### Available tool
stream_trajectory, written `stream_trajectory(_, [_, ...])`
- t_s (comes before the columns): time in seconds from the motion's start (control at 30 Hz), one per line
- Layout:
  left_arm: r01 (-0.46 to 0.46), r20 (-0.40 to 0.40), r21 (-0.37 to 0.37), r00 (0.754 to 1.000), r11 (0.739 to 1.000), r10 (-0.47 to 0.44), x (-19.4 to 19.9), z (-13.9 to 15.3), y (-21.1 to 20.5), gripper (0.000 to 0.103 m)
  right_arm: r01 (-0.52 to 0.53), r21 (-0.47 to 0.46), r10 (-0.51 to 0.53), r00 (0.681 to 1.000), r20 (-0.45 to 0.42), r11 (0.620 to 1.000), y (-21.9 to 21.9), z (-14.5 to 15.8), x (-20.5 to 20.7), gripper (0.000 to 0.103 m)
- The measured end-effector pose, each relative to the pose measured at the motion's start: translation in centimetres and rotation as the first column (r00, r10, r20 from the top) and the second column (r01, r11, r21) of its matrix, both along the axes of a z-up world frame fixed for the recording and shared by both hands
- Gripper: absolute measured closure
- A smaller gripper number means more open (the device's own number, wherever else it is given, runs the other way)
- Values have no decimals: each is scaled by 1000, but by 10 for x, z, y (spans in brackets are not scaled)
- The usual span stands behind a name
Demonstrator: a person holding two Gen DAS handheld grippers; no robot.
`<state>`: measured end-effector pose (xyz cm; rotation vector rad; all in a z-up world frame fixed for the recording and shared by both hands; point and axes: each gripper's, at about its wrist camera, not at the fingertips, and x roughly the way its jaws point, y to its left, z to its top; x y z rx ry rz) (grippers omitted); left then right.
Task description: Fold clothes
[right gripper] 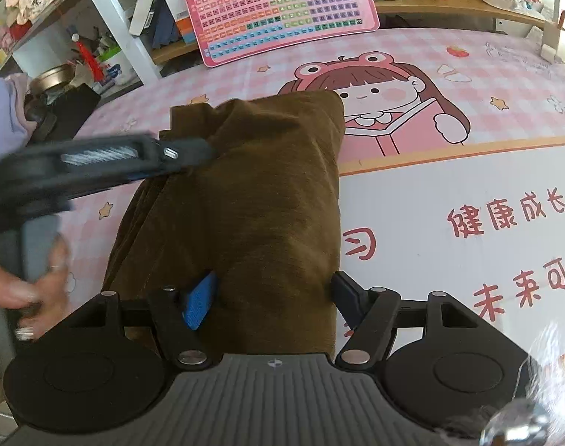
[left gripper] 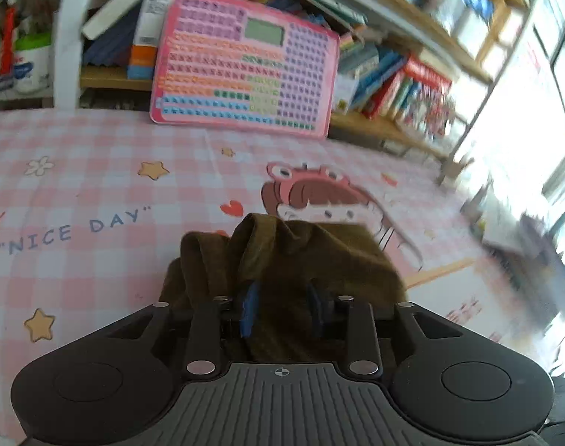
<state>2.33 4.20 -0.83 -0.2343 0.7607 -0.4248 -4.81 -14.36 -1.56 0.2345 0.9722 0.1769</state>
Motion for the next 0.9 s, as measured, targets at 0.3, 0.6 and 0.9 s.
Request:
stream_trajectory(0.3, [-75,-17,86,997,993,77,-49,3,42,19,57,86,-56,998,-8,995,-19,9,-5,38])
stream_trajectory(0.6, [-86,-68,66,994,994,90,-65,-3,44,15,87,46,-87,996,2,995,-22,17,-17,37])
stream_trajectory(0.9, [-65,-81,76,994,995,71,-64,-8,39,12,62,16,-62,998,7,998,-16,17,-22,36])
